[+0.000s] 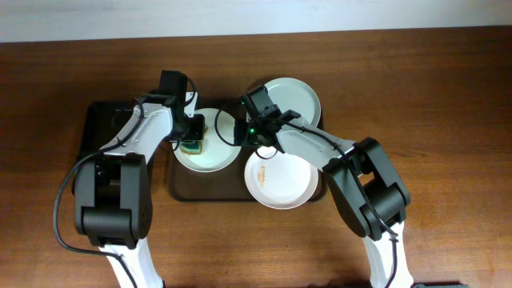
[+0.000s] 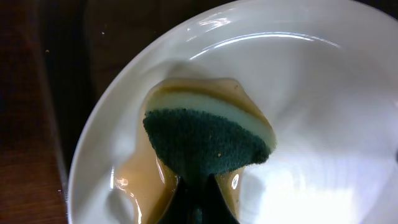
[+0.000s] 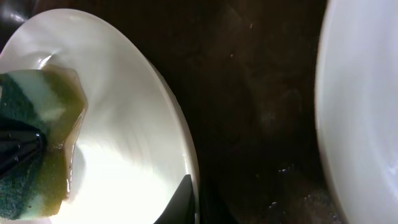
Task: Clean dirty plates on tray and stack at the side
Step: 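Hold the left plate with the right gripper and scrub it with the sponge, then lift the scrubbed plate with the right gripper and carry it right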
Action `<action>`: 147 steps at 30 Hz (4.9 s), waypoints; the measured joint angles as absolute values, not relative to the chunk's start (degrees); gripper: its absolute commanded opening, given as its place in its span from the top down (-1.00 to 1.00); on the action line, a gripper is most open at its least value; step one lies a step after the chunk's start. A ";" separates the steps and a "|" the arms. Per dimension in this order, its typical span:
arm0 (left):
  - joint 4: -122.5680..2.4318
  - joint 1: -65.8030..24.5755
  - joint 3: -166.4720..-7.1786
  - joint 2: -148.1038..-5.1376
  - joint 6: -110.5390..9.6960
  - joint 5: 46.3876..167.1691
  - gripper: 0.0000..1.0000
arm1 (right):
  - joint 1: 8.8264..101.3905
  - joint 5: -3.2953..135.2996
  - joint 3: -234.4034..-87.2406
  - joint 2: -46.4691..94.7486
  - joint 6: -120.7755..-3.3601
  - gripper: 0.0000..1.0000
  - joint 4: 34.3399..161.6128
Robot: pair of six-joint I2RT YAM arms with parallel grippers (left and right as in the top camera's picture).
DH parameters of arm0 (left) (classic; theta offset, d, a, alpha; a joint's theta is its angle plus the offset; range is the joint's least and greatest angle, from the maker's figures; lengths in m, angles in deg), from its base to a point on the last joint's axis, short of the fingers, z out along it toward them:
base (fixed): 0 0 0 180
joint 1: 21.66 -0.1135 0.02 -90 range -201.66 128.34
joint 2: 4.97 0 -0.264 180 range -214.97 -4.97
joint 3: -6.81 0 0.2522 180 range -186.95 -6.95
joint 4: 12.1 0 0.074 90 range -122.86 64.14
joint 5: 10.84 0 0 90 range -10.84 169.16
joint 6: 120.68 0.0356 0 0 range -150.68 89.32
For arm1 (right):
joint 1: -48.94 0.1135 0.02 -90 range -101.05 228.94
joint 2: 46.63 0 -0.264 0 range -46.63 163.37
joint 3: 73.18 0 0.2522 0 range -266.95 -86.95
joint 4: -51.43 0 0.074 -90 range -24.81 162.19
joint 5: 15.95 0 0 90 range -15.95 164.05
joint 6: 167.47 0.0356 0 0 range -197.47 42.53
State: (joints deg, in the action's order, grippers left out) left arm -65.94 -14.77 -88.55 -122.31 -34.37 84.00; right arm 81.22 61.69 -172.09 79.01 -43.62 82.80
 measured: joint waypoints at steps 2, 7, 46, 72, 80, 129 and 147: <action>-64.65 -15.01 -88.18 -122.23 -34.94 86.69 0.99 | 81.19 61.77 -172.09 79.01 -43.58 0.92 82.86; -56.49 -14.92 -87.61 -122.23 -35.55 86.47 0.99 | 81.19 61.77 -172.13 79.01 -43.34 0.92 83.02; -67.34 -13.08 -87.31 -121.44 -43.61 84.44 0.99 | 81.13 61.58 -172.15 79.01 -44.25 0.92 83.32; -59.95 -12.45 -86.91 -121.24 -41.27 83.17 0.99 | 81.35 61.14 -172.20 79.01 -43.99 0.92 83.54; -79.42 -13.43 -100.31 -121.90 -41.23 71.46 0.99 | 81.35 60.64 -172.44 79.01 -44.01 0.92 84.81; -91.18 -13.83 -120.16 -121.88 -41.21 79.22 0.99 | 105.94 154.21 -187.24 65.07 -40.12 0.92 123.32; -90.68 -13.83 -120.16 -121.88 -41.21 79.24 0.99 | 65.87 84.29 -187.26 59.47 -47.60 0.92 128.43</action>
